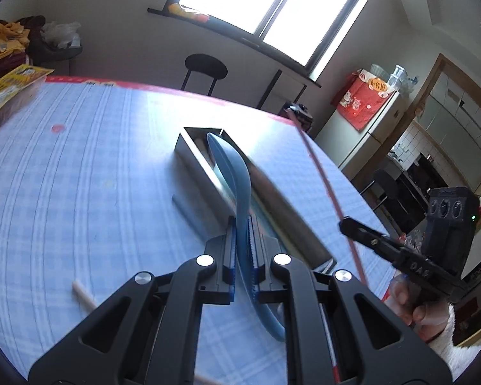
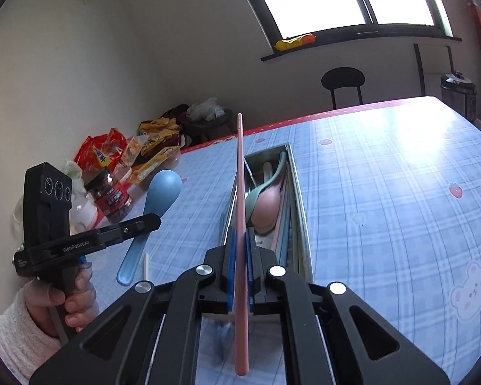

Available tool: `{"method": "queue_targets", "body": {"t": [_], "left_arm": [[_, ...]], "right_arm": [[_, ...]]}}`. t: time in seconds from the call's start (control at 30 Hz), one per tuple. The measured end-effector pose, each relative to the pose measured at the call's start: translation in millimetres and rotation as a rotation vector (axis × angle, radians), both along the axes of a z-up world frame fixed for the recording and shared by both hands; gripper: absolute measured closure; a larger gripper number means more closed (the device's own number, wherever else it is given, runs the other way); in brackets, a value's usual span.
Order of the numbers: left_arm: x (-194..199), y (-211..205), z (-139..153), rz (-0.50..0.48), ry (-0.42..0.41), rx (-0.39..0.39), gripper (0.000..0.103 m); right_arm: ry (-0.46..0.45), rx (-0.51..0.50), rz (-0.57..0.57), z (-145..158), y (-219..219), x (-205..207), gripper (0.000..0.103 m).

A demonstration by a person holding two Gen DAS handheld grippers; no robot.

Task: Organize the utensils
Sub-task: 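Carry the pink chopstick and blue spoon over the steel tray with both tools, then lower the utensils into the tray and open both tools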

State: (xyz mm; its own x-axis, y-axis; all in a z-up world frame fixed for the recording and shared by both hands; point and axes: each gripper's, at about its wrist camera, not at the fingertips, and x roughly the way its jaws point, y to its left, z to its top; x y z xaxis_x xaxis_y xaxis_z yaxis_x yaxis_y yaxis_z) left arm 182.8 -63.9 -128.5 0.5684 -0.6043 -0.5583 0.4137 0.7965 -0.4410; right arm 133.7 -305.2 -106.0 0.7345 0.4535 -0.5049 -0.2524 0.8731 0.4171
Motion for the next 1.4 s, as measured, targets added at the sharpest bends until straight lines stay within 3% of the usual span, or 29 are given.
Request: {"method": "queue_targets", "body": {"t": [0.2, 0.6, 0.8, 1.4], "left_arm": [[49, -31, 9, 0.008, 0.033, -0.045, 0.092], [123, -76, -26, 0.022, 0.091, 0.002, 0.092], [137, -84, -40, 0.036, 0.102, 0.073, 0.092], [151, -84, -48, 0.069, 0.139, 0.142, 0.092]], "right_arm": [[0.007, 0.065, -0.032, -7, 3, 49, 0.097], [0.037, -0.013, -0.047, -25, 0, 59, 0.097], [0.056, -0.029, -0.040, -32, 5, 63, 0.097], [0.102, -0.027, -0.047, -43, 8, 68, 0.097]]}}
